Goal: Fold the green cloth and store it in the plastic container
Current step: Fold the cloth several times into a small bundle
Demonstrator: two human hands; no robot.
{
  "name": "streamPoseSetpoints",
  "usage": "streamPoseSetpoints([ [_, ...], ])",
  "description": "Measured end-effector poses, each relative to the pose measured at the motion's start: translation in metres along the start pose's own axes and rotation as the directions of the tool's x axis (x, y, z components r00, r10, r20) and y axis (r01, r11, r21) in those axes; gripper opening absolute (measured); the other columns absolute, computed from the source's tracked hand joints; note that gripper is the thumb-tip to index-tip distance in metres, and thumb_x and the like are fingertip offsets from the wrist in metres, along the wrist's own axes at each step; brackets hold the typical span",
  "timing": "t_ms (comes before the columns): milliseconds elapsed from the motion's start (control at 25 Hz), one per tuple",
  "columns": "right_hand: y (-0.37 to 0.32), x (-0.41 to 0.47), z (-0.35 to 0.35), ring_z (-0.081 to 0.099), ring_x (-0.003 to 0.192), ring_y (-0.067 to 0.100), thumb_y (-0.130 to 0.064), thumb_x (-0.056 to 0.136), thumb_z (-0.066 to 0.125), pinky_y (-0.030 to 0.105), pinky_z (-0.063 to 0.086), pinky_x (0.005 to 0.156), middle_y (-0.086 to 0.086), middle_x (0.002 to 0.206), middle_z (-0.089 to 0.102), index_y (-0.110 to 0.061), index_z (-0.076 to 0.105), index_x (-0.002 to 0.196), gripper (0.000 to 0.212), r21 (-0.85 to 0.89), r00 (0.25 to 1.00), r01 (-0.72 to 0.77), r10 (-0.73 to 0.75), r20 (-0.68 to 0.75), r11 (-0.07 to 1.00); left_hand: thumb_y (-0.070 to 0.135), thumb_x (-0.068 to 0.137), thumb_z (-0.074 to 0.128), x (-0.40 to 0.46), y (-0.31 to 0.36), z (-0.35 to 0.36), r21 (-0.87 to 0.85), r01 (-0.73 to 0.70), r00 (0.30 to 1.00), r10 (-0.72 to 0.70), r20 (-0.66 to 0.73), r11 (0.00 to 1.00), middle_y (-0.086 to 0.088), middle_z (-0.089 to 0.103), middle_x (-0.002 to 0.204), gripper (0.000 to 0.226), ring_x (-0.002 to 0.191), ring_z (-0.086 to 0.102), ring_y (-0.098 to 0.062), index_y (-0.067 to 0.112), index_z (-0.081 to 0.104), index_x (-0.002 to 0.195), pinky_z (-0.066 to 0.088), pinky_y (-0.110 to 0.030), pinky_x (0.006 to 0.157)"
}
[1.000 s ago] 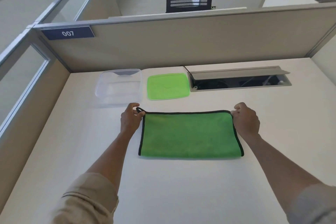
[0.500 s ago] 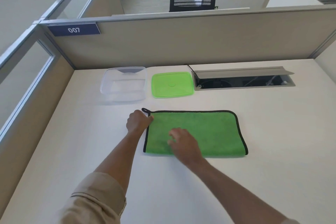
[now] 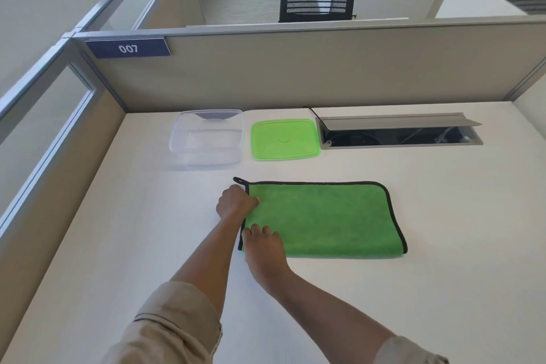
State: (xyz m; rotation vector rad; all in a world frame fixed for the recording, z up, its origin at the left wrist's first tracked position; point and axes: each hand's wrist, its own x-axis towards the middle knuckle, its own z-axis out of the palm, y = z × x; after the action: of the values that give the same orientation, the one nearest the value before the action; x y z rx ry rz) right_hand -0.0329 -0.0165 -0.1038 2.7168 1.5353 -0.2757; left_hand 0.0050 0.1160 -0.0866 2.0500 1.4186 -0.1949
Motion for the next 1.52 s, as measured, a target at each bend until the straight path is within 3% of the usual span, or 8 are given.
streamPoseSetpoints([
  [240,0.003,0.0,-0.011,0.044,0.033,0.011,-0.016,0.045,0.084,0.022,0.017,0.039,-0.006,0.047,0.047,-0.023,0.057,0.06,0.032,0.056,0.998,0.016,-0.012,-0.061,0.998,0.031,0.078,0.07,0.005,-0.013,-0.007,-0.092,-0.032,0.999,0.035,0.033,0.995,-0.002,0.061,0.084,0.018,0.081,0.058,-0.025,0.016,0.06,0.078,0.04,-0.03,0.064],
  [480,-0.004,-0.013,-0.039,0.053,0.038,0.016,-0.005,0.057,0.077,0.025,0.02,0.038,-0.003,0.059,0.054,-0.018,0.058,0.089,0.04,0.199,0.984,-0.05,0.082,-0.159,0.979,0.015,0.077,0.068,-0.005,-0.004,-0.022,-0.303,-0.009,1.0,0.001,-0.024,0.953,0.0,0.056,0.066,0.023,0.076,0.058,-0.027,0.018,0.051,0.063,0.044,-0.029,0.065],
  [600,0.003,-0.016,-0.059,0.063,0.063,0.031,-0.002,0.082,0.056,0.034,0.029,0.05,0.007,0.082,0.062,-0.014,0.051,0.104,0.026,0.303,0.975,-0.061,0.122,-0.188,0.951,0.017,0.077,0.071,-0.015,0.012,-0.03,-0.401,-0.049,0.997,0.021,-0.074,0.915,0.0,0.058,0.083,0.017,0.09,0.06,-0.027,0.022,0.057,0.084,0.046,-0.03,0.076],
  [720,0.014,-0.025,-0.072,0.062,0.069,0.035,-0.005,0.089,0.047,0.035,0.03,0.055,0.009,0.083,0.064,-0.014,0.052,0.102,0.017,0.406,0.949,-0.084,0.198,-0.247,0.91,0.023,0.077,0.071,-0.027,0.029,-0.03,-0.417,-0.092,0.994,0.062,-0.084,0.904,-0.007,0.062,0.111,0.047,0.1,0.061,-0.027,0.018,0.055,0.121,0.047,-0.031,0.081],
  [1080,0.077,-0.065,-0.083,0.057,0.06,0.03,-0.031,0.099,0.04,0.033,0.033,0.05,0.006,0.072,0.065,-0.015,0.054,0.091,0.023,0.551,0.846,-0.137,0.387,-0.368,0.823,0.023,0.077,0.069,-0.069,0.096,-0.002,-0.397,-0.25,0.968,0.218,-0.125,0.883,-0.008,0.068,0.106,0.049,0.09,0.068,-0.027,0.02,0.054,0.124,0.056,-0.038,0.084],
  [1280,0.127,-0.09,-0.078,0.053,0.059,0.023,-0.036,0.092,0.046,0.034,0.038,0.051,-0.004,0.063,0.057,-0.022,0.047,0.074,0.023,0.7,0.775,-0.244,0.569,-0.275,0.671,0.021,0.077,0.067,-0.089,0.131,0.036,-0.416,-0.284,0.958,0.272,-0.089,0.864,-0.007,0.068,0.099,0.046,0.073,0.071,-0.026,0.019,0.053,0.121,0.059,-0.043,0.078],
  [1440,0.167,-0.108,-0.064,0.055,0.059,0.023,-0.032,0.086,0.05,0.036,0.044,0.054,-0.002,0.062,0.059,-0.019,0.05,0.075,0.017,0.748,0.741,-0.338,0.651,-0.163,0.572,0.014,0.081,0.066,-0.106,0.155,0.07,-0.402,-0.312,0.947,0.316,-0.058,0.861,0.0,0.066,0.079,0.039,0.06,0.069,-0.022,0.018,0.051,0.118,0.06,-0.037,0.069],
  [1520,0.183,-0.115,-0.057,0.056,0.061,0.022,-0.03,0.085,0.051,0.035,0.044,0.056,-0.002,0.063,0.06,-0.018,0.053,0.077,0.015,0.765,0.743,-0.364,0.661,-0.106,0.532,0.012,0.083,0.066,-0.109,0.164,0.087,-0.403,-0.317,0.943,0.329,-0.04,0.859,-0.005,0.069,0.086,0.04,0.059,0.069,-0.021,0.015,0.051,0.12,0.06,-0.038,0.066],
])
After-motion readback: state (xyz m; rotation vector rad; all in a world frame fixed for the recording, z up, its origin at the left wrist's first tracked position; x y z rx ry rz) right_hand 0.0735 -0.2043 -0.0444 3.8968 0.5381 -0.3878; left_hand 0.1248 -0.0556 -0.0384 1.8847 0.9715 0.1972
